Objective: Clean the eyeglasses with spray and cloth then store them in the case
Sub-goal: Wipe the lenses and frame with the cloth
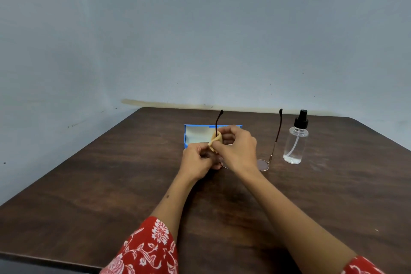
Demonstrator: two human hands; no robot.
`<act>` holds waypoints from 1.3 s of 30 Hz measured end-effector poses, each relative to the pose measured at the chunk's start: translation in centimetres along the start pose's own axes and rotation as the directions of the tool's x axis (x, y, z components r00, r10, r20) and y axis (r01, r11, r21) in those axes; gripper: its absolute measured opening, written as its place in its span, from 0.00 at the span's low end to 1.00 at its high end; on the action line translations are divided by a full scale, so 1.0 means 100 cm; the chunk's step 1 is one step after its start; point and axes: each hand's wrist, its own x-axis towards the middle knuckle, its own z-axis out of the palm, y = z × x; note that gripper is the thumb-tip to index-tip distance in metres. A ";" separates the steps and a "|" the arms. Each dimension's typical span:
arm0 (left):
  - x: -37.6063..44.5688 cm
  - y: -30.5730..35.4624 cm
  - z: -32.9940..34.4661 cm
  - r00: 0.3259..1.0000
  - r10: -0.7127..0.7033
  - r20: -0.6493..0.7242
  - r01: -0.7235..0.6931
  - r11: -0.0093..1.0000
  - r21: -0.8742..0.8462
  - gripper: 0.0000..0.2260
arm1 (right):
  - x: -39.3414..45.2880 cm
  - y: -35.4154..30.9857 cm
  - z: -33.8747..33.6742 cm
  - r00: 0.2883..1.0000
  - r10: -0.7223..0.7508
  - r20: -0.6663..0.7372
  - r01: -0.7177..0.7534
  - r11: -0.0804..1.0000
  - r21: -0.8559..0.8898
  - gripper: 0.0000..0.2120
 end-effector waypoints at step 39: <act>0.004 -0.004 0.002 1.000 -0.010 0.026 0.010 0.999 -0.032 0.07 | 0.010 -0.009 -0.009 0.998 -0.059 -0.036 0.061 0.995 0.081 0.10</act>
